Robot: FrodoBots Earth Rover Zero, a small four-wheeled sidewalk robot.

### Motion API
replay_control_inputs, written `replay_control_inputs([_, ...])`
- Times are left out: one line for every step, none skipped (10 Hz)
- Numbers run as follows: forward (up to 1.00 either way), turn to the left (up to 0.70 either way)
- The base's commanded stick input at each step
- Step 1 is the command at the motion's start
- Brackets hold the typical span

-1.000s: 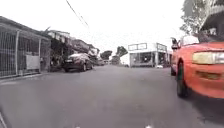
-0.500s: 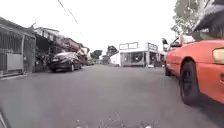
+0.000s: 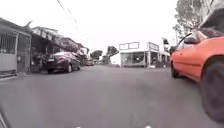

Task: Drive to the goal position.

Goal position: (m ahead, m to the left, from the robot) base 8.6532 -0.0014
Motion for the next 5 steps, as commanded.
replay_control_inputs([1.00, 0.00])
replay_control_inputs([1.00, 0.00])
replay_control_inputs([1.00, 0.00])
replay_control_inputs([1.00, 0.00])
replay_control_inputs([1.00, -0.10])
